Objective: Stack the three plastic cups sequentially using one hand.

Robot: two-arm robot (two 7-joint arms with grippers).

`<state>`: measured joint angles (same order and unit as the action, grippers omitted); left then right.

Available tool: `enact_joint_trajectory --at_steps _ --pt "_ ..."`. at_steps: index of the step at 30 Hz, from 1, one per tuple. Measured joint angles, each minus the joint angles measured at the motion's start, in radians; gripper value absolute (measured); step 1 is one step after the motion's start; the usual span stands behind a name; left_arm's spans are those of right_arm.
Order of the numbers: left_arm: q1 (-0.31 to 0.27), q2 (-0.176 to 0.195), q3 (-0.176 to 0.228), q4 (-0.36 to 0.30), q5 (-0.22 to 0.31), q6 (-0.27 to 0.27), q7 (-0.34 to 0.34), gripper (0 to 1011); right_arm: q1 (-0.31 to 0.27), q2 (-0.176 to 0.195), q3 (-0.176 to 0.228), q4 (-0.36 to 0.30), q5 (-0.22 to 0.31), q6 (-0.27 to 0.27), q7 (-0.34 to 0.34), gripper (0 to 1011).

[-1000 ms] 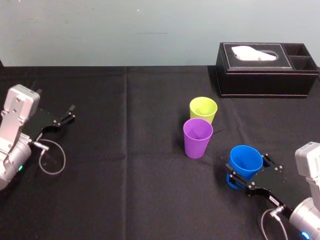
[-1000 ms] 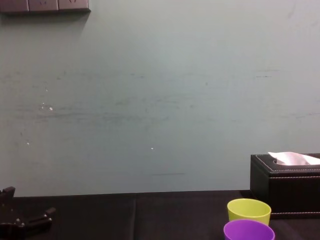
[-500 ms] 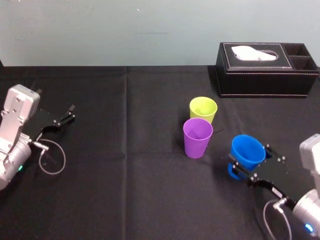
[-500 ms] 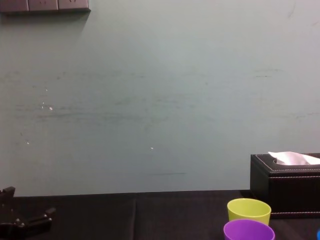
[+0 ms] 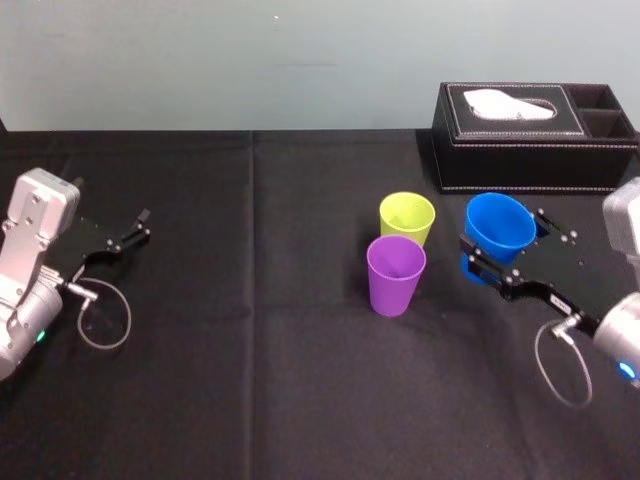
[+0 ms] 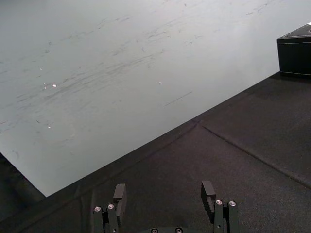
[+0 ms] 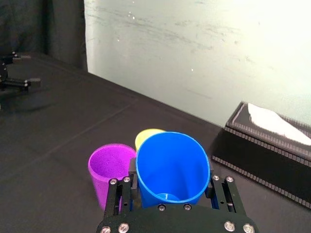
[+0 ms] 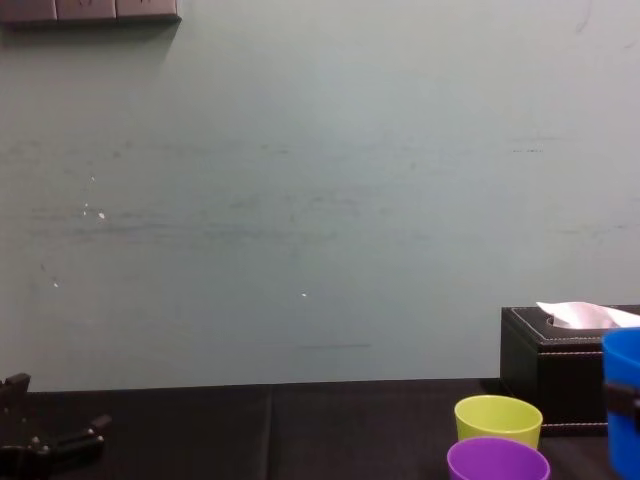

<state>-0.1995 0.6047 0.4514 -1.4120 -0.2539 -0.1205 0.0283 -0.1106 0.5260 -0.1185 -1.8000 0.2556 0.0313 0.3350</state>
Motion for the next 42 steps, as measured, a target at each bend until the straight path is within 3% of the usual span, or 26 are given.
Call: enact_joint_trajectory --at_steps 9,16,26,42 --pt "0.000 0.000 0.000 0.000 0.000 0.000 0.000 1011 0.171 -0.030 -0.052 0.068 0.018 0.117 0.033 726" --pt "0.000 0.000 0.000 0.000 0.000 0.000 0.000 1012 0.266 -0.060 -0.108 0.131 0.016 0.166 0.033 728" --pt "0.000 0.000 0.000 0.000 0.000 0.000 0.000 1011 0.357 -0.107 -0.162 0.214 -0.016 0.154 0.019 728" --pt "0.000 0.000 0.000 0.000 0.000 0.000 0.000 1011 0.411 -0.159 -0.191 0.316 -0.028 0.115 0.013 728"
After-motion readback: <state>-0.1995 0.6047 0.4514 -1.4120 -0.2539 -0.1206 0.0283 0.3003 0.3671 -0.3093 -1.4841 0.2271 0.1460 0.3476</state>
